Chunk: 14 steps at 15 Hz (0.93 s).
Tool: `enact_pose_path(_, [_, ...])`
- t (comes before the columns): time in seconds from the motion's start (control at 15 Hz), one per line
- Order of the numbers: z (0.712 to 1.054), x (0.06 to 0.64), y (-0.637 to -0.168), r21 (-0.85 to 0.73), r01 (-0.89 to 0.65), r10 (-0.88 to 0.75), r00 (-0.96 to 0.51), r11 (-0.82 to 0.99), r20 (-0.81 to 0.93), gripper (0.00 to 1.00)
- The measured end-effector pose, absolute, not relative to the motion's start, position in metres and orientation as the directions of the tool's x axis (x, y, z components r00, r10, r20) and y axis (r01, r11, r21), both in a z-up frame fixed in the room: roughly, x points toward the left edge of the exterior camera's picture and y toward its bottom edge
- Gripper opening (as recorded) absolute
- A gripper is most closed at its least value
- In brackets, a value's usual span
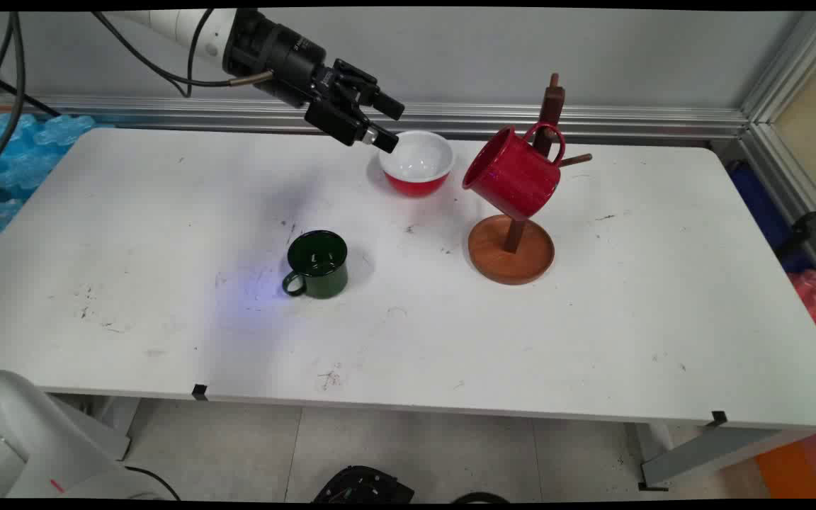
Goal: Pick up the red mug from the rack
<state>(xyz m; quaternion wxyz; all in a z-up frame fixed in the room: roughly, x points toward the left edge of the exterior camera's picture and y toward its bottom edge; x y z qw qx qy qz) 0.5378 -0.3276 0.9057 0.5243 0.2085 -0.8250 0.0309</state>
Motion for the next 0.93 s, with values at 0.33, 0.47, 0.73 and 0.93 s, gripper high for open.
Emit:
enact_pose_path(0.33, [0.9, 0.529, -0.328, 0.168, -0.359, -0.3, -0.356, 0.918, 0.885, 1.0])
enact_pose_path(0.47, [0.897, 0.525, -0.329, 0.163, -0.353, -0.293, -0.354, 0.921, 0.888, 1.0])
enact_pose_path(0.73, [0.89, 0.515, -0.333, 0.157, -0.34, -0.278, -0.346, 0.927, 0.896, 1.0])
enact_pose_path(0.93, [0.885, 0.505, -0.337, 0.153, -0.328, -0.267, -0.339, 0.932, 0.902, 1.0])
